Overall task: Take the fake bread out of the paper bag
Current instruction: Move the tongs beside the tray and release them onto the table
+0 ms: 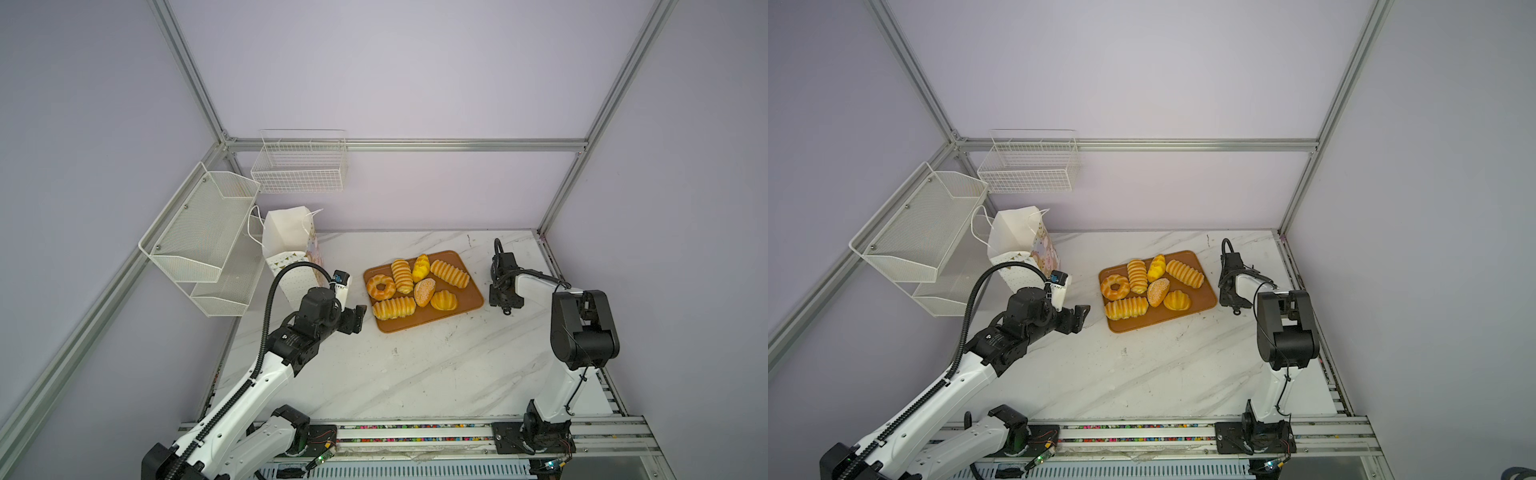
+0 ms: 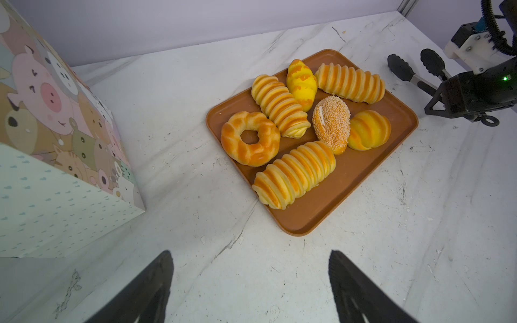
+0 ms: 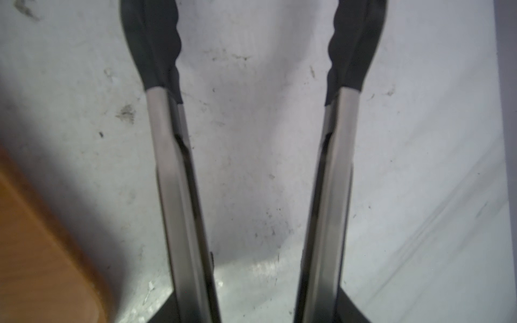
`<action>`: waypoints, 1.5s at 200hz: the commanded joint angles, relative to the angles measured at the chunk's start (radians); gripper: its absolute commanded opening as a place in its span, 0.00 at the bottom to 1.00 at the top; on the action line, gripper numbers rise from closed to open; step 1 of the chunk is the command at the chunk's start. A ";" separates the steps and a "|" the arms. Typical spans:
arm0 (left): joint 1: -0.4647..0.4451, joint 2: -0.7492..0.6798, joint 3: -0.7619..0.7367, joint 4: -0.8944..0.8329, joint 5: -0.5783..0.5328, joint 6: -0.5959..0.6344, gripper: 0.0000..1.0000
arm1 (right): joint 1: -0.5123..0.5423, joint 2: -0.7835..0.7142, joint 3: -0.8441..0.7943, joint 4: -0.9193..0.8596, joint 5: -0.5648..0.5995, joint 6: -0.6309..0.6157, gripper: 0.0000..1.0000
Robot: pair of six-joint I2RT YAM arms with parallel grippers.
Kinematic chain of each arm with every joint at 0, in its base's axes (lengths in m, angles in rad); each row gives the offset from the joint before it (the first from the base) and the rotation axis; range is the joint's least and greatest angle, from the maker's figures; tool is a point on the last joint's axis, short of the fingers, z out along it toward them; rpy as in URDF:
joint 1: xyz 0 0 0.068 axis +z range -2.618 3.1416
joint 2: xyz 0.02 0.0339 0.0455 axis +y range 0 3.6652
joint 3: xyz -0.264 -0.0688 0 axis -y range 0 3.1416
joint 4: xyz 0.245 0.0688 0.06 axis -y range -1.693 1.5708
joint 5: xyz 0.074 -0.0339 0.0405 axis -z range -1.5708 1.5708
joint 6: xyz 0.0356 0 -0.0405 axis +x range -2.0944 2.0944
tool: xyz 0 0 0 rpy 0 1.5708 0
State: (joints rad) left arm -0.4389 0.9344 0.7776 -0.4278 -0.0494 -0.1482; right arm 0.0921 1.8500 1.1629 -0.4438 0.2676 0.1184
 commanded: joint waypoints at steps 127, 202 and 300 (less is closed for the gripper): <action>0.008 -0.068 -0.003 -0.041 -0.018 0.074 0.87 | -0.002 -0.087 -0.025 0.008 0.035 0.010 0.79; 0.020 -0.028 -0.008 0.008 -0.084 0.093 0.92 | -0.002 -0.283 -0.087 0.052 -0.019 0.045 0.79; 0.127 -0.094 -0.066 0.165 -0.266 0.073 1.00 | -0.002 -0.654 -0.317 0.425 -0.106 0.002 0.80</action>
State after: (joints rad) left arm -0.3363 0.8772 0.7685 -0.3515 -0.2363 -0.0757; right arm 0.0917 1.2568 0.8959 -0.1684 0.1944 0.1417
